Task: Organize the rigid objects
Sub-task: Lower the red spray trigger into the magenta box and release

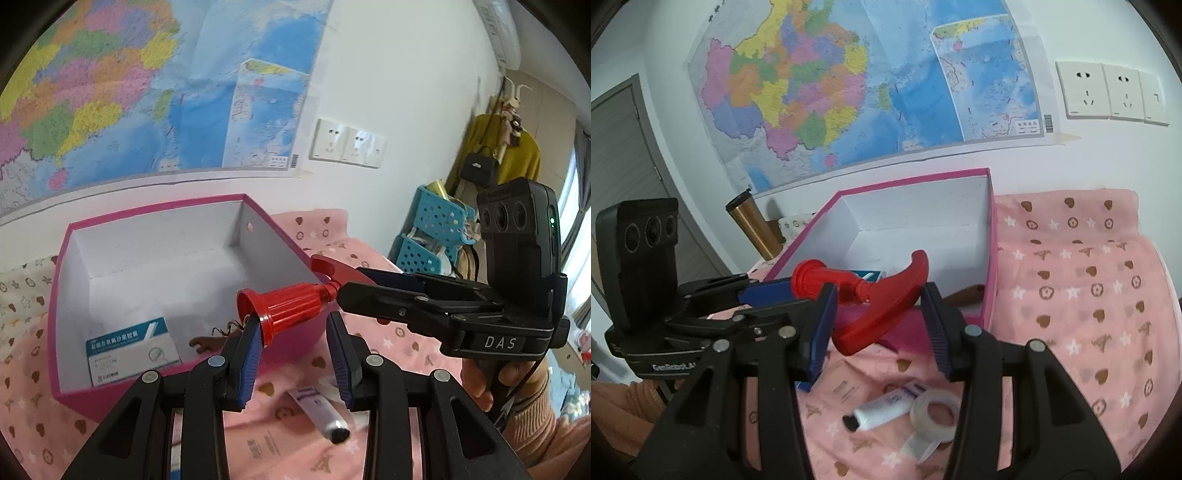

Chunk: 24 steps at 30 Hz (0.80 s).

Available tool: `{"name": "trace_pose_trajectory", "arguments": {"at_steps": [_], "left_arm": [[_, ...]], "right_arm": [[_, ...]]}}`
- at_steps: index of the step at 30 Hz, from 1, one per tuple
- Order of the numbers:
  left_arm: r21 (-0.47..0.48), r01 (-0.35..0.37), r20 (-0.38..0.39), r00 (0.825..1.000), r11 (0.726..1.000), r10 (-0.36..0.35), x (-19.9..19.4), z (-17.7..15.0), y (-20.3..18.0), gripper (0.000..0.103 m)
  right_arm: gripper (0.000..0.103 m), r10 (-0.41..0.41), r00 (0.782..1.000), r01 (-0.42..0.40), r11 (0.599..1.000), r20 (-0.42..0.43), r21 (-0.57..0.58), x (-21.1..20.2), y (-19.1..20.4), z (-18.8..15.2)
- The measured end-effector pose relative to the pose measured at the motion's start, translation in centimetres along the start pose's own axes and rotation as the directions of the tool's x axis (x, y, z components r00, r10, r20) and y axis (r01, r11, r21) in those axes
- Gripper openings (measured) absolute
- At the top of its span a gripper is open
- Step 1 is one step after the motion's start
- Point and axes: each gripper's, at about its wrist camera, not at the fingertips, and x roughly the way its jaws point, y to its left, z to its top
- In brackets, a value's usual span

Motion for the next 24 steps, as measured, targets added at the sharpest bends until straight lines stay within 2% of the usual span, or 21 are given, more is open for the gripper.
{"name": "trace_pose_trajectory", "arguments": {"at_steps": [8,16,21,24], "left_arm": [[-0.015,-0.038,-0.04,0.998,0.999,0.037,3.4,1.5,2.1,0.034],[-0.051,-0.093,-0.123,0.989,0.994,0.086,7.5,1.8,4.5,0.034],[-0.074,-0.131,-0.153,0.981,0.989,0.119,9.0,1.6,5.5,0.034],[-0.08,-0.13,-0.139,0.983,0.988,0.118,8.3,1.3,5.5,0.034]], "right_arm": [[0.05,-0.015,0.999,0.016,0.999,-0.05,0.028,3.8,-2.2,1.6],[0.05,-0.064,0.989,0.07,0.997,-0.13,0.041,7.3,-3.7,2.2],[0.05,-0.102,0.986,0.106,0.994,-0.13,0.018,7.7,-3.4,2.3],[0.05,-0.085,0.989,0.088,0.996,-0.118,0.027,7.2,-3.3,2.3]]}}
